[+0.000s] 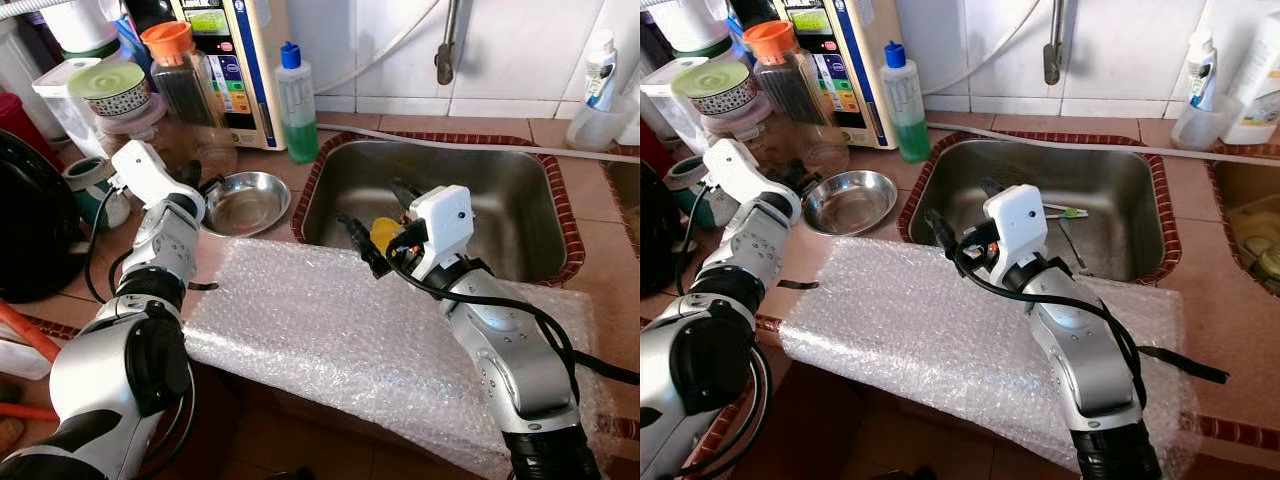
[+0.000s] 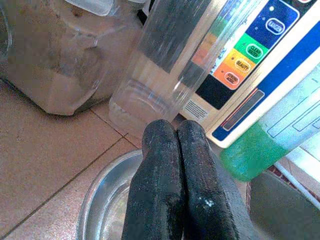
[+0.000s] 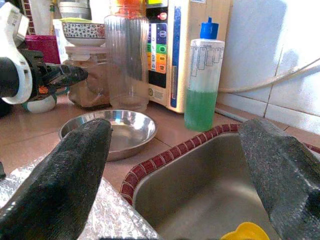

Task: Kitchen organization

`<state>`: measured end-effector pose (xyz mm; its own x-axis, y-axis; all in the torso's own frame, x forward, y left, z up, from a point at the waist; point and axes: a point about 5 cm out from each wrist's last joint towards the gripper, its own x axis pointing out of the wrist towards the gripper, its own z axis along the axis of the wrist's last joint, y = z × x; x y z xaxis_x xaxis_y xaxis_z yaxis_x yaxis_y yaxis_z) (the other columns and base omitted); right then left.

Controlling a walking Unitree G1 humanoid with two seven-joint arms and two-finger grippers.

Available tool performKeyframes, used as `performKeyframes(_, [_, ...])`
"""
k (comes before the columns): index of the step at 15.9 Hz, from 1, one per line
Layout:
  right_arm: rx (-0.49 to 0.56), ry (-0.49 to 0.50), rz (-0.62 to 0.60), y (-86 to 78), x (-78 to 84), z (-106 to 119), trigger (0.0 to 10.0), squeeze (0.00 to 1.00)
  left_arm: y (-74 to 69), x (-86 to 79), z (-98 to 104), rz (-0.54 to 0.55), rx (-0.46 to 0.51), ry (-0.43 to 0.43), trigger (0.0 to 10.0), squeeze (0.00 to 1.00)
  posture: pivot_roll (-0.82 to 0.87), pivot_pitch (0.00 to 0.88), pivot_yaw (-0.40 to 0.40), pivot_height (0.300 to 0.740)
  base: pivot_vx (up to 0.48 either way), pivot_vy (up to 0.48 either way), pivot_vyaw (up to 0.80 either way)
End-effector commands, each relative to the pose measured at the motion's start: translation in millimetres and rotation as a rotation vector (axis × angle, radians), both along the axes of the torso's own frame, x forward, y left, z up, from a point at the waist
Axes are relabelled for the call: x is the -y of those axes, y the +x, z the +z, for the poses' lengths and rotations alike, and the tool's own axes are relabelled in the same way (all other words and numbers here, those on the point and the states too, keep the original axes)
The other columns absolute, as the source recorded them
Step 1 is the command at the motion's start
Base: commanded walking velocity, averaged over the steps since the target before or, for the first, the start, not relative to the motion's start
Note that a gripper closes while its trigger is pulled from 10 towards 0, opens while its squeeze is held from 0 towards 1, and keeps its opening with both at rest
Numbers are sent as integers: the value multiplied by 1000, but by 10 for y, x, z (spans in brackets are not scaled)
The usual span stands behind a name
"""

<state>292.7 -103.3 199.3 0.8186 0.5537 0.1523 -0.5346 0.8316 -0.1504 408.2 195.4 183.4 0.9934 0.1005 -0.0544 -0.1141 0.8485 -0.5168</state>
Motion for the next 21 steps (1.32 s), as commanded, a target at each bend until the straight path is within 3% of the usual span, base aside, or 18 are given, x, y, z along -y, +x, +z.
performKeyframes(1, [24,8,5,8,-24,54,10000,620,-1,-94,65,31,8,78,510,0,-46,78,161,740,0,0,0])
performKeyframes(2, [23,9,4,8,-23,52,10000,616,-18,-158,37,62,3,35,10000,1000,-48,80,161,740,0,0,0])
performKeyframes(5, [21,7,1,7,-15,38,10000,616,-22,-199,47,71,-2,53,10000,1000,-41,76,157,740,0,0,0])
performKeyframes(8, [25,3,14,18,-44,44,10000,616,-6,-117,22,41,-35,34,10000,1000,-36,74,154,740,0,0,0])
performKeyframes(10, [25,1,17,20,-53,43,10000,616,-24,-67,-105,12,-129,86,10000,1000,-35,73,154,740,0,0,0])
performKeyframes(21, [25,1,17,20,-53,43,10000,616,-24,-67,-105,12,-129,86,10000,1000,-35,73,154,740,0,0,0])
